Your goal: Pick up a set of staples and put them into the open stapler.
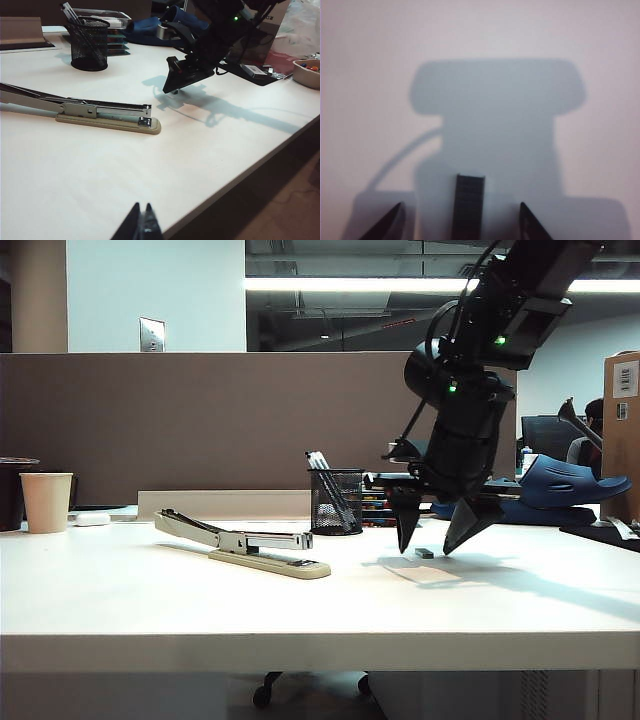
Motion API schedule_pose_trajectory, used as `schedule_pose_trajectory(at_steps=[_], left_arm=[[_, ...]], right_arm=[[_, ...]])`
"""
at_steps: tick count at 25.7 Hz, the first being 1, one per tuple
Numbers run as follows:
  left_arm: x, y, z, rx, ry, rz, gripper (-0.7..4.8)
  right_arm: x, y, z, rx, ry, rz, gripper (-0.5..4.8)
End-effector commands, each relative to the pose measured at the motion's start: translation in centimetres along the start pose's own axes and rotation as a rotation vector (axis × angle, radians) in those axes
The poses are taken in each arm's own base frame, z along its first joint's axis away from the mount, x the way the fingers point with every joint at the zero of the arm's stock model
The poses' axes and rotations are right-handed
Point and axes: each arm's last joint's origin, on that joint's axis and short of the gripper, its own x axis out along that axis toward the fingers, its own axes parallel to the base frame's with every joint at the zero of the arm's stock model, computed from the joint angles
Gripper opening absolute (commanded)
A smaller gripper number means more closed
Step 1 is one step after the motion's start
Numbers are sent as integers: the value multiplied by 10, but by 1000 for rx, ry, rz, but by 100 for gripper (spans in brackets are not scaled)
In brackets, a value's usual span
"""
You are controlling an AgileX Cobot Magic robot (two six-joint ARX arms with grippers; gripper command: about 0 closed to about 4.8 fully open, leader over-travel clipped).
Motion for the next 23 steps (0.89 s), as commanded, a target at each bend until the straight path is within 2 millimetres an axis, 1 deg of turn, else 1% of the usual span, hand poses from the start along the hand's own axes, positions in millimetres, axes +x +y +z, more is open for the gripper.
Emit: schedule_pose_trajectory(at_steps=[1,5,10,11,12,14,17,21,23], left_arm=[[0,0,-1,-5,7,-8,-6],[0,0,-1,-5,7,-8,-6],[0,0,-1,-4,7,-8,-6],[0,0,-1,-5,7,-8,-6],[0,0,-1,-5,7,-8,-6],[0,0,0,-5,6,-8,-6],[0,0,0,-8,7,-9,-6],[0,0,0,-26,6,-10,-6],[0,0,0,-28,7,-11,-6]], right_arm=[[4,1,0,10,-10,-12,284],[4,4,-4,1,22,-16,284],[3,18,-9,-37,39,-34,278],[3,19,-10,-41,39,-34,266],[3,19,-10,-43,38,-39,235],[3,18,-10,-42,36,-52,211],[3,17,-10,-42,46,-65,189],[9,17,-14,-45,68,-65,89],[10,17,-15,-46,79,-67,88]])
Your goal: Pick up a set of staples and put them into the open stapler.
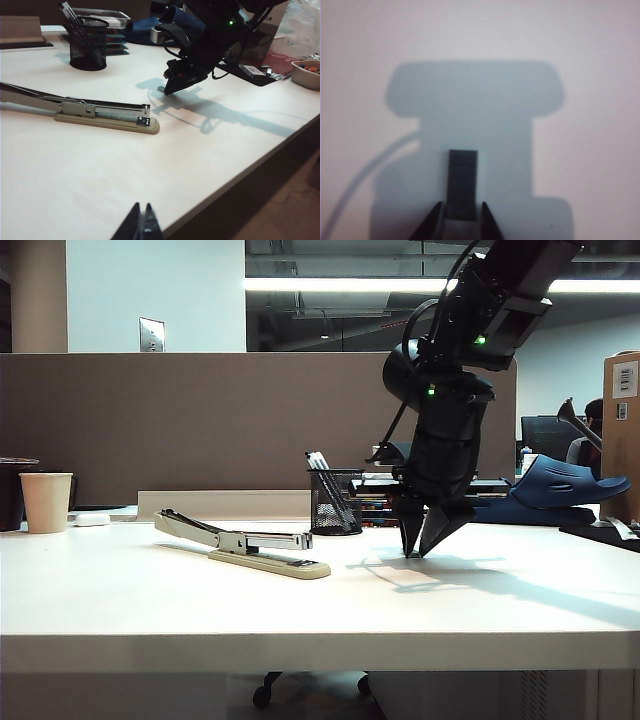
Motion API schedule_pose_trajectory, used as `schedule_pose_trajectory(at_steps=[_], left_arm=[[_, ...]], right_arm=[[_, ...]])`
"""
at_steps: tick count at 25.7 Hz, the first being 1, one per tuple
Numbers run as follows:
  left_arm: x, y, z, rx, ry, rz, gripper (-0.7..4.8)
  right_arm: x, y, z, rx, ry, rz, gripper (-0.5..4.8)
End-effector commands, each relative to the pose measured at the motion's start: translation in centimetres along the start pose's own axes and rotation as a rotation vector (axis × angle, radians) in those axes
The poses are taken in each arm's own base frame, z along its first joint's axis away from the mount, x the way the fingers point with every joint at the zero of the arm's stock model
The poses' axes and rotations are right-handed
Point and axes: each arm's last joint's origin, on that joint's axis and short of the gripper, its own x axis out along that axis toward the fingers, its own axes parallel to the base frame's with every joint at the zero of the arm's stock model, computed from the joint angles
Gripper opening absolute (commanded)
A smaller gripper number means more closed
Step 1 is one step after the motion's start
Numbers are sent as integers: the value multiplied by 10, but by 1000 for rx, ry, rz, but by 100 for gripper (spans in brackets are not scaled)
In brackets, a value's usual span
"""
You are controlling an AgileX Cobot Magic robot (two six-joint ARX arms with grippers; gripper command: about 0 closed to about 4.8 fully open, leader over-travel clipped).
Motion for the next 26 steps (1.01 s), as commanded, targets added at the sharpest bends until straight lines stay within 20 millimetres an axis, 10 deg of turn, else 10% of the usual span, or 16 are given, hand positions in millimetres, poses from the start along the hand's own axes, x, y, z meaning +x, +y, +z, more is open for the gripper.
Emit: schedule_pose_trajectory(at_steps=[1,5,26], left_arm=[[0,0,0,-16,5,-8,-6],[0,0,0,-16,5,-8,-6],[0,0,0,-16,6,-7,-6]], right_arm=[[9,-1,-10,-9,72,-15,75],[9,-1,-10,-10,72,-15,-6],[-18,11,9,-93,-37,350,-6]])
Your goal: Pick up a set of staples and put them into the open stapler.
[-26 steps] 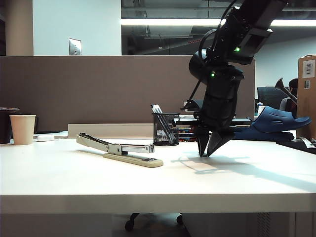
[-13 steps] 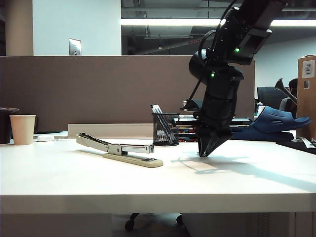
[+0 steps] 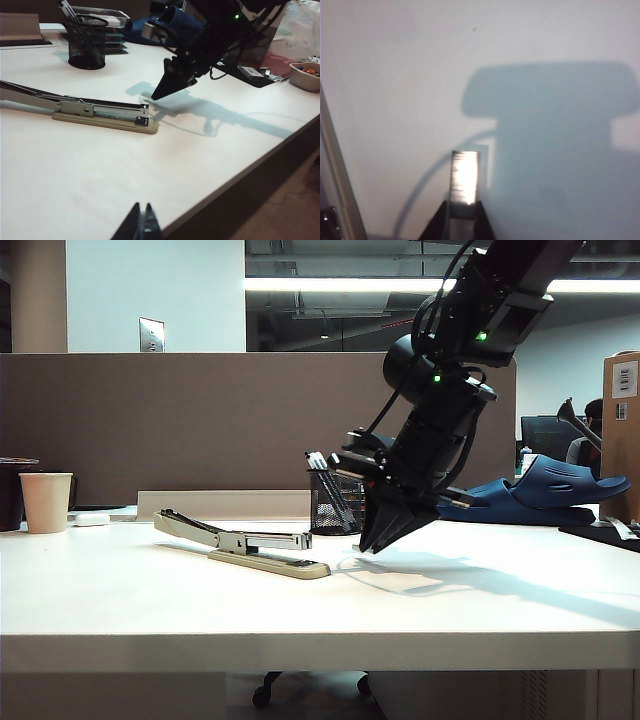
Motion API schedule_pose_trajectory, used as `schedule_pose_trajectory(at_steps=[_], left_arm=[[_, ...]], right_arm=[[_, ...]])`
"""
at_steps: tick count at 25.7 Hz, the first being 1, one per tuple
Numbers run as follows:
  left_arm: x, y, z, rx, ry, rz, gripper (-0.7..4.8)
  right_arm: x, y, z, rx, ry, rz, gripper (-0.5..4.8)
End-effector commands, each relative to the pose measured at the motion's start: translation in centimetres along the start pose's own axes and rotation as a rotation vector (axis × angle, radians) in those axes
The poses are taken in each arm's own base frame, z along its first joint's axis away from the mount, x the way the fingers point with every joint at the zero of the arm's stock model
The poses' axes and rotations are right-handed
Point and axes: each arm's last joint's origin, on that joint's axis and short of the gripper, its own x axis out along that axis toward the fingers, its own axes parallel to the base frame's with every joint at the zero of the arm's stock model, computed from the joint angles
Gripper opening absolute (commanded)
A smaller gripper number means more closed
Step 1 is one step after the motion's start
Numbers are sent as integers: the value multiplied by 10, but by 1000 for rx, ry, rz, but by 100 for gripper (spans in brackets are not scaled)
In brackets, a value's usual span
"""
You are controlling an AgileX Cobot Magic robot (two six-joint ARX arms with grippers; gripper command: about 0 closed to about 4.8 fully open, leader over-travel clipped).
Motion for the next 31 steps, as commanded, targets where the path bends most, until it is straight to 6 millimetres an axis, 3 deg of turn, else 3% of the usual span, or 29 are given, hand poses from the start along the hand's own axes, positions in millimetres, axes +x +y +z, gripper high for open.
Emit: schedule_pose_trajectory(at_steps=[1,8,17,31], left_arm=[[0,0,0,-4,6,-5,-6],[0,0,0,-4,6,-4,-6],[0,0,0,-4,6,-3,-6],[0,0,0,-4,5,-4,-6]], right_arm=[[-12,5,8,-21,-58,26,-6],[-22,18,16,-61,-105,264,-6],[-20,35,12,-94,-72,396,-6],[-8,50,4,-116,-32,357,-6]])
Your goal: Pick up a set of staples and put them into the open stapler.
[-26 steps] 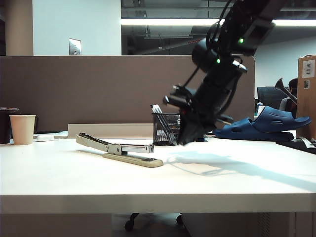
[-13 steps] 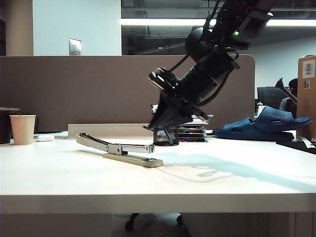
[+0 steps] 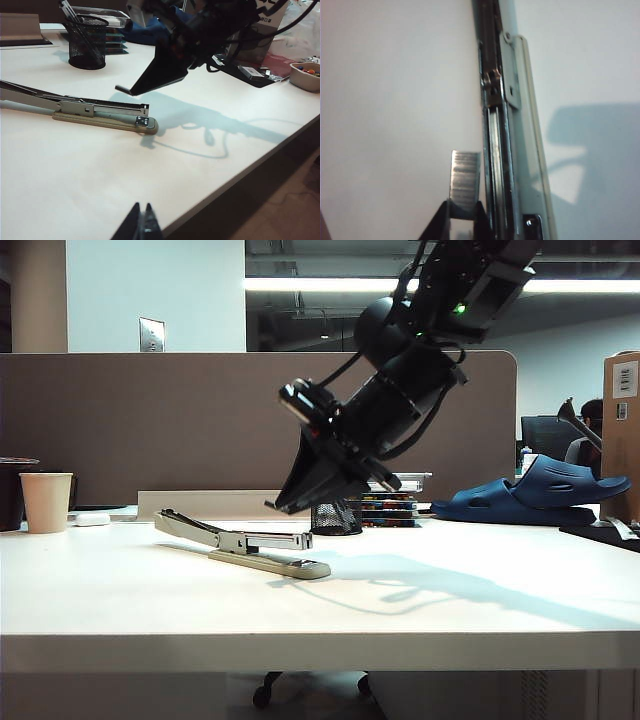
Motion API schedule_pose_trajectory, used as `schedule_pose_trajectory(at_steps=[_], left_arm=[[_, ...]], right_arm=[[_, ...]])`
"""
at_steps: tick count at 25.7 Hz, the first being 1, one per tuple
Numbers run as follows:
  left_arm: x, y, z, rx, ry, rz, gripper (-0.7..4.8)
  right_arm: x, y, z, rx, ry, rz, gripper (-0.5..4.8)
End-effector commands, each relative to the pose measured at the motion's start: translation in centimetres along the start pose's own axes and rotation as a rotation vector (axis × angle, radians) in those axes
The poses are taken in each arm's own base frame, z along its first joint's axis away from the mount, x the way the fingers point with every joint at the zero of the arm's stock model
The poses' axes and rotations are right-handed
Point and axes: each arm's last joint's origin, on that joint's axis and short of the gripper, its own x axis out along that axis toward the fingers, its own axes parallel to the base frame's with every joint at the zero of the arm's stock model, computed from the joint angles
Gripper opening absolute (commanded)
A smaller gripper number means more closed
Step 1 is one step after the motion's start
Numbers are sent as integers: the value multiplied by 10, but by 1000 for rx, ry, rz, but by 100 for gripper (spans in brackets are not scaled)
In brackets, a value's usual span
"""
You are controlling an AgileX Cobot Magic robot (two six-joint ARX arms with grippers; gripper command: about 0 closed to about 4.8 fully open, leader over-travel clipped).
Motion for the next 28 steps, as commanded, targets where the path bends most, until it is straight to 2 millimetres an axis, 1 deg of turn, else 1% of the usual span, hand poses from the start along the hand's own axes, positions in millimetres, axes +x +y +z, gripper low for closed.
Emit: schedule_pose_trajectory(at_steps=[1,3,18,22,26,28], left_arm=[[0,0,0,-4,5,-4,-6],[0,0,0,-4,5,-4,-6],[0,0,0,-4,6,-6,-6],[0,0,0,-4,5,-6,-6],[0,0,0,-4,6,-6,-6],[0,0,0,-4,6,-6,-6]], right_arm=[[3,0,-1,-29,6,-18,-6],[6,-2,-2,-28,7,-63,-6],[8,1,-4,-27,22,-72,-6],[8,0,-4,-28,18,-115,-6],[8,-1,-4,-25,22,-115,-4],[8,-1,-5,-22,27,-116,28]])
